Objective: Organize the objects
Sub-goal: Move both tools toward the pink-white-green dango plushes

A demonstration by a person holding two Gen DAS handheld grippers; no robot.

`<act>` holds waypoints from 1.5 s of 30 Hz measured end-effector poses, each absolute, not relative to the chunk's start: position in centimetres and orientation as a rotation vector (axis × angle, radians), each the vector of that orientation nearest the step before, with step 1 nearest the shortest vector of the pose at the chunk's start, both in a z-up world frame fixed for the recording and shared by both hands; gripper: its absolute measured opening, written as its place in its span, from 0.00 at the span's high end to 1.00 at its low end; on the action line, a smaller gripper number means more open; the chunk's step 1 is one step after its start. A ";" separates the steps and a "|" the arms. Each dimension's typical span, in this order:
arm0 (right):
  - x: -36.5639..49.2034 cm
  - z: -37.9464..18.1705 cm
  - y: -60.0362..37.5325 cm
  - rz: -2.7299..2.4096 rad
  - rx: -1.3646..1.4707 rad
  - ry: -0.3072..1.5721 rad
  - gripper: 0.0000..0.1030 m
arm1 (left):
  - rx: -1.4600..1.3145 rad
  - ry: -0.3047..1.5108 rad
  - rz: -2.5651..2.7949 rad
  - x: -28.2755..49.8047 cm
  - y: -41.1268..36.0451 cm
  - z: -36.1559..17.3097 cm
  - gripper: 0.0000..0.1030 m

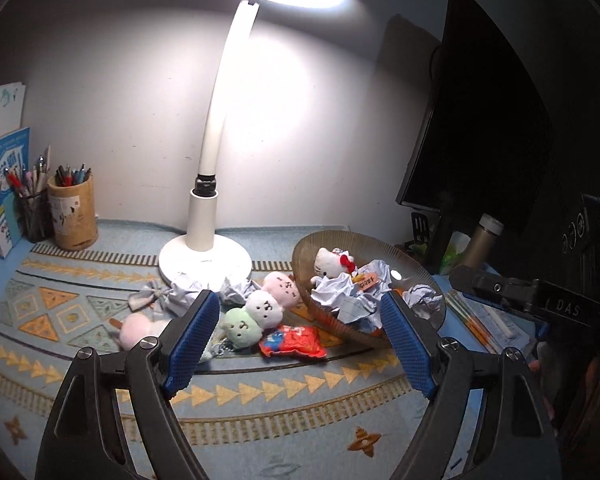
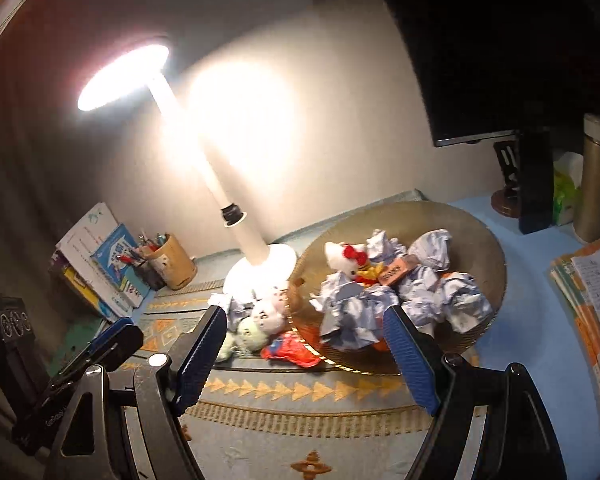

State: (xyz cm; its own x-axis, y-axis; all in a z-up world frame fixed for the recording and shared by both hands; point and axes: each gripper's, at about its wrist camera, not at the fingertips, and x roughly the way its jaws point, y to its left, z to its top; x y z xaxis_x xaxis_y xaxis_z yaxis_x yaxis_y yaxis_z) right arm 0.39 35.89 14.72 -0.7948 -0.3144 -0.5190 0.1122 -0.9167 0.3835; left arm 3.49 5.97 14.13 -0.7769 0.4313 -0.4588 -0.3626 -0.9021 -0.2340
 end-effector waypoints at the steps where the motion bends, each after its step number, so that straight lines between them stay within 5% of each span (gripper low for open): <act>1: 0.5 14.4 34.8 -2.698 0.885 -0.505 0.23 | -0.748 -0.170 2.650 3.7 5.3 13.5 0.21; 10: -0.2 5.1 26.8 -2.584 1.036 -0.351 0.23 | -0.969 -0.204 2.773 3.5 -1.1 4.2 0.21; 15: -1.9 1.1 27.5 -2.586 1.113 -0.384 0.23 | -0.997 -0.369 2.749 2.9 -3.4 2.8 0.21; 24: -2.5 0.8 27.9 -2.581 1.138 -0.419 0.23 | -1.023 -0.374 2.742 2.7 -3.1 2.6 0.21; 35: -9.8 5.1 24.0 -2.563 1.145 -0.503 0.23 | -1.249 -0.063 2.741 -4.7 2.8 2.7 0.21; 45: -14.4 3.5 21.7 -2.686 1.426 -0.453 0.25 | -1.351 -0.033 2.743 -9.1 4.6 0.9 0.21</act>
State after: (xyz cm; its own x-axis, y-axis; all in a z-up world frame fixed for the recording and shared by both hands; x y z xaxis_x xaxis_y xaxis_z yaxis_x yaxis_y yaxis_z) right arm -14.35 21.75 3.55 -0.5678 -0.1950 -0.7997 -0.0783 -0.9543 0.2883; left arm -9.09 4.56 0.85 -0.6069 0.0845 -0.7902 -0.0652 -0.9963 -0.0565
